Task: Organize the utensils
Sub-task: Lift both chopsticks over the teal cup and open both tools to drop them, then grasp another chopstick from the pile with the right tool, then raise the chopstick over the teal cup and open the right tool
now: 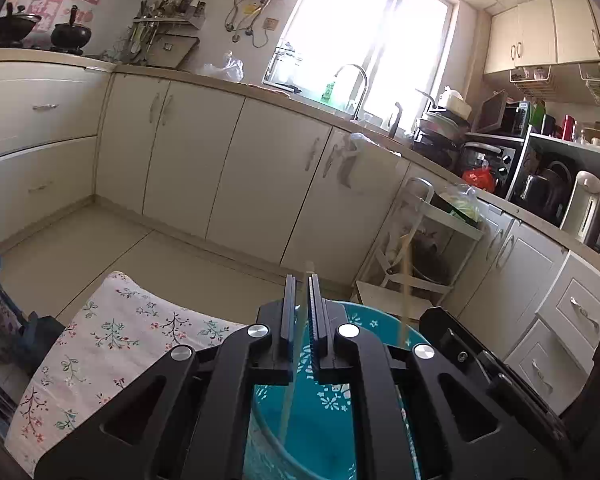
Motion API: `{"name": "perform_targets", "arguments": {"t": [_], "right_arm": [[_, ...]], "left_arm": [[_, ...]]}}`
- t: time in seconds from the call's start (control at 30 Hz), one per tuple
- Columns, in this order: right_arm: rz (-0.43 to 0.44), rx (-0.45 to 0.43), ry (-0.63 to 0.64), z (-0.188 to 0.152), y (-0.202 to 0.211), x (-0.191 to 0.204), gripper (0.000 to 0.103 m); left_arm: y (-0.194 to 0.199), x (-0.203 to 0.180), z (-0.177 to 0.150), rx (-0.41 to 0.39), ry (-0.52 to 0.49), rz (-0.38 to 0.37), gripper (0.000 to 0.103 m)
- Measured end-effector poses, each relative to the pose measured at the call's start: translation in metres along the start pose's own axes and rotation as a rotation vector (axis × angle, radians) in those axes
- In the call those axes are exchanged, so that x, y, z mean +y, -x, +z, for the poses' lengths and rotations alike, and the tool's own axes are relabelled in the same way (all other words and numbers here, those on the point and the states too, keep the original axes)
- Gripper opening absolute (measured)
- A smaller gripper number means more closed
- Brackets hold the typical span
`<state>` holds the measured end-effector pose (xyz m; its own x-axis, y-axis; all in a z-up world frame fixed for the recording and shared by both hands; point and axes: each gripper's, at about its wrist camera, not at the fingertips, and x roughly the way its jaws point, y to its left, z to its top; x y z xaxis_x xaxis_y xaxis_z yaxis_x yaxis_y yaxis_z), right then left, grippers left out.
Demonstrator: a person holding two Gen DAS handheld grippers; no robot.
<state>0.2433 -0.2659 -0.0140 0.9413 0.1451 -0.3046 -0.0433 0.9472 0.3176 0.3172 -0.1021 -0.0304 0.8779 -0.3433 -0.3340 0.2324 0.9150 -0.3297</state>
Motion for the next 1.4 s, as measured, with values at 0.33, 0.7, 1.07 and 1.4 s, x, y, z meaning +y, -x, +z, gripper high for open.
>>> {"name": "perform_targets", "arguments": {"t": [0.33, 0.7, 1.07, 1.4], "right_arm": [[-0.015, 0.055, -0.047, -0.017, 0.053, -0.012, 0.034], [0.116, 0.456, -0.412, -0.065, 0.041, -0.039, 0.04], [0.076, 0.586, -0.291, -0.086, 0.015, -0.023, 0.009], [0.25, 0.723, -0.411, -0.085, 0.057, -0.01, 0.006]], "left_arm": [[0.057, 0.015, -0.017, 0.034, -0.013, 0.018, 0.036], [0.087, 0.027, -0.034, 0.118, 0.011, 0.012, 0.044], [0.097, 0.043, -0.032, 0.14, 0.015, 0.04, 0.051], [0.097, 0.05, -0.036, 0.161, 0.037, 0.06, 0.054]]}}
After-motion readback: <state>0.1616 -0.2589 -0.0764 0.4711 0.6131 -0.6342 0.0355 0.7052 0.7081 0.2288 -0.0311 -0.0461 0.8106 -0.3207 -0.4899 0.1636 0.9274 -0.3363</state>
